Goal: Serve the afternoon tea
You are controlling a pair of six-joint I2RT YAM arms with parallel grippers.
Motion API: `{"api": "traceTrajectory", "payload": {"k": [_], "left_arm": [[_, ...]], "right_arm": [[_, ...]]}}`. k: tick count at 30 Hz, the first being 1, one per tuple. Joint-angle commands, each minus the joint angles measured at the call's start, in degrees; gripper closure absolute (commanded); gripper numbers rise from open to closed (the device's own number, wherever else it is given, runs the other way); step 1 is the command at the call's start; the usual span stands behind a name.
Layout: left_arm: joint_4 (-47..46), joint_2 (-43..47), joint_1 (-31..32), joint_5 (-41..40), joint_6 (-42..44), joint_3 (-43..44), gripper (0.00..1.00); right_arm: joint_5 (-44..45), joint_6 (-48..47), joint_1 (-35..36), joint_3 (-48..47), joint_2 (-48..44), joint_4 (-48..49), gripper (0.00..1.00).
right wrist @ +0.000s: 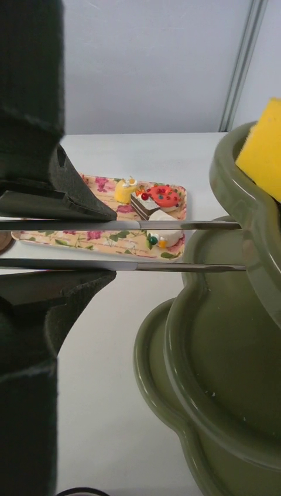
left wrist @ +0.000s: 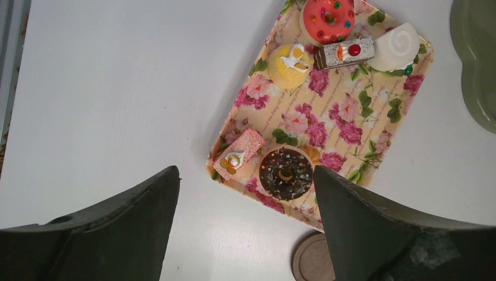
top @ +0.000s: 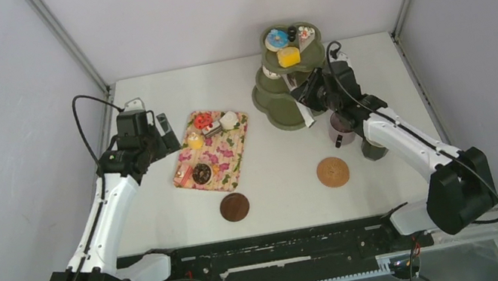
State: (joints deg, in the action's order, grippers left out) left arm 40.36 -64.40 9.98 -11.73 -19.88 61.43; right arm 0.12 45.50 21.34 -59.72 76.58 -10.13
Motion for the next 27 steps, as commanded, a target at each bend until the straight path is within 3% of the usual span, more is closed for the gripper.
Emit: {"api": "traceTrajectory", "payload": {"k": [1, 5, 10, 13, 19, 27], "left_arm": [[-1.9, 0.0, -0.5, -0.2, 0.7, 2.2, 0.11], [-1.9, -0.2, -0.4, -0.3, 0.7, 2.2, 0.11], [-1.8, -0.1, -0.6, -0.4, 0.7, 2.2, 0.11], [-1.8, 0.0, -0.7, -0.5, 0.8, 2.0, 0.11], [-1.8, -0.2, -0.6, -0.3, 0.7, 2.1, 0.11], [-1.9, 0.2, -0.6, 0.1, 0.5, 1.5, 0.11]], "right_arm": [[1.0, 1.8, -0.5, -1.5, 1.9, 6.7, 1.0], [1.8, 2.1, -0.4, -1.8, 3.1, 6.8, 0.98], [1.9, 2.3, -0.4, -1.8, 3.8, 7.0, 0.7], [1.2, 2.2, -0.3, -1.8, 3.2, 6.6, 0.6], [1.0, 1.3, 0.8, -1.8, 1.2, 4.8, 0.51], [1.5, 0.9, 2.0, -1.7, -1.7, 1.6, 0.5]]}}
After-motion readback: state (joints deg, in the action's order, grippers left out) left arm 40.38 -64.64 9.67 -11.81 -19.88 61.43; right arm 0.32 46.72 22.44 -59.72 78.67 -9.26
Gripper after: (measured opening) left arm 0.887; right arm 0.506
